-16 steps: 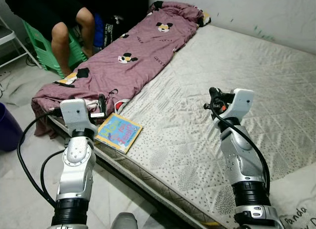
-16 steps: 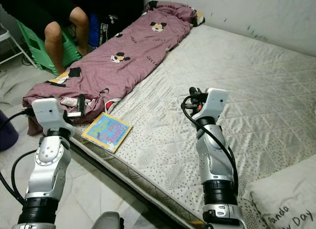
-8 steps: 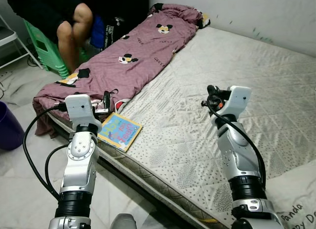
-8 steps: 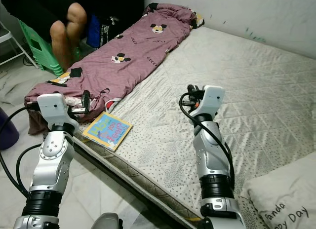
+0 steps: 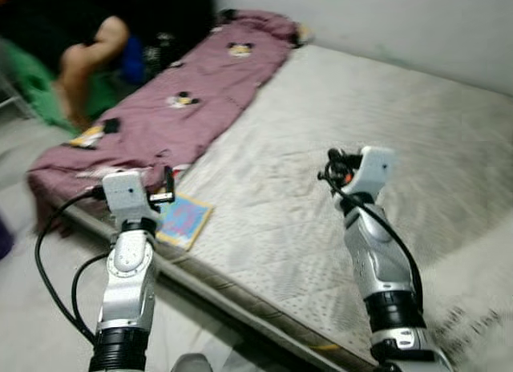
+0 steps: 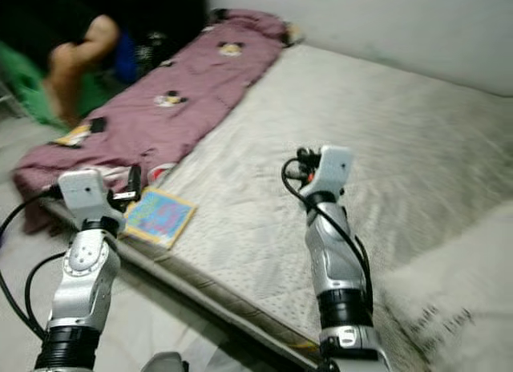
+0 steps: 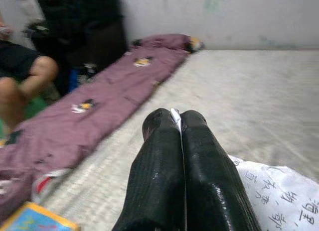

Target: Clean up the room

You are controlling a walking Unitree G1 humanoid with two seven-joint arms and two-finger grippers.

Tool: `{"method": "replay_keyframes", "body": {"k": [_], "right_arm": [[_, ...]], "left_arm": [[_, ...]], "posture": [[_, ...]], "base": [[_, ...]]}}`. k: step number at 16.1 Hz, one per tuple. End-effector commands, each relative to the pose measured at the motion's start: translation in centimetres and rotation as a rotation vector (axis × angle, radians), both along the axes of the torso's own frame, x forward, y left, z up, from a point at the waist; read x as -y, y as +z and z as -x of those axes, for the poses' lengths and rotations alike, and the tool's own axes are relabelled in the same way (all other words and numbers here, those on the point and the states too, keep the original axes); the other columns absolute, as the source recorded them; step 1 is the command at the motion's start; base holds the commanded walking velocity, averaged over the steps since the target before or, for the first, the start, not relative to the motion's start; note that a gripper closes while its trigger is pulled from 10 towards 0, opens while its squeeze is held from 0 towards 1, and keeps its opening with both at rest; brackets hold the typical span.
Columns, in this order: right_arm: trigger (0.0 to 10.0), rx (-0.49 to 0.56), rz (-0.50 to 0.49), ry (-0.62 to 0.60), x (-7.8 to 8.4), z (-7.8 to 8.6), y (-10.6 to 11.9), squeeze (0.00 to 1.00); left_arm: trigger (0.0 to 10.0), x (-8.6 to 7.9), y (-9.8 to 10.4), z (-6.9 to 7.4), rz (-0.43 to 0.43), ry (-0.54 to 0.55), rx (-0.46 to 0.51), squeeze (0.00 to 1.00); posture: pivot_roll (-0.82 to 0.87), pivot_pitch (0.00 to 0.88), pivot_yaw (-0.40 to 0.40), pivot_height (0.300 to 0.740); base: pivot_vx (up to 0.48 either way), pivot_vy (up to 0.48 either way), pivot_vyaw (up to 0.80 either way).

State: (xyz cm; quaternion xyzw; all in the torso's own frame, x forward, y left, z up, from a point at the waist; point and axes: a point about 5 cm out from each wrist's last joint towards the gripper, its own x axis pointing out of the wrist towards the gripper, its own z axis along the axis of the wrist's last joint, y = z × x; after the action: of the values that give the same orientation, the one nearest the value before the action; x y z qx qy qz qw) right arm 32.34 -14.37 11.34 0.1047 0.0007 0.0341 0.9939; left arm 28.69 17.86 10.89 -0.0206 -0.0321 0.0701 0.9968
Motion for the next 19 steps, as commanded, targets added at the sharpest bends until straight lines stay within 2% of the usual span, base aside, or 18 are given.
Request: {"method": "replay_keyframes", "body": {"k": [1,4,6,9,14,19], "right_arm": [[10.0,-0.011,-0.001,0.026,-0.8,0.0,0.0,0.00],[10.0,-0.013,0.001,0.034,-0.9,-0.1,0.0,0.00],[10.0,-0.007,0.023,0.037,-0.8,-0.2,0.2,0.00],[10.0,-0.029,0.015,0.030,-0.6,0.0,-0.2,0.00],[10.0,-0.040,0.023,0.062,-1.1,0.1,-0.2,0.00],[10.0,-0.032,0.044,0.057,-0.7,-0.1,0.0,0.00]], "left_arm": [[10.0,-0.2,0.0,0.3,0.008,0.001,-0.006,0.00],[10.0,-0.1,-0.3,0.4,0.025,0.014,-0.016,0.00],[10.0,1.0,-0.2,0.3,0.035,-0.026,-0.012,0.00],[10.0,1.7,-0.3,0.4,0.034,-0.051,-0.022,0.00],[10.0,1.9,-0.5,0.6,0.055,-0.040,-0.028,0.00],[10.0,2.4,-0.7,0.7,0.071,-0.046,-0.035,0.00]], "posture": [[-0.03,0.000,-0.019,0.740],[-0.03,0.000,-0.021,0.740],[-0.04,0.000,-0.016,0.740],[-0.05,0.000,-0.012,0.740],[-0.05,0.000,-0.041,0.740],[-0.06,0.000,-0.042,0.740]], "base": [[0.000,0.000,-0.80],[0.000,0.000,-0.80],[0.000,0.000,0.00],[0.000,0.000,-0.80],[0.000,0.000,-0.80],[0.000,0.000,-0.80]]}}
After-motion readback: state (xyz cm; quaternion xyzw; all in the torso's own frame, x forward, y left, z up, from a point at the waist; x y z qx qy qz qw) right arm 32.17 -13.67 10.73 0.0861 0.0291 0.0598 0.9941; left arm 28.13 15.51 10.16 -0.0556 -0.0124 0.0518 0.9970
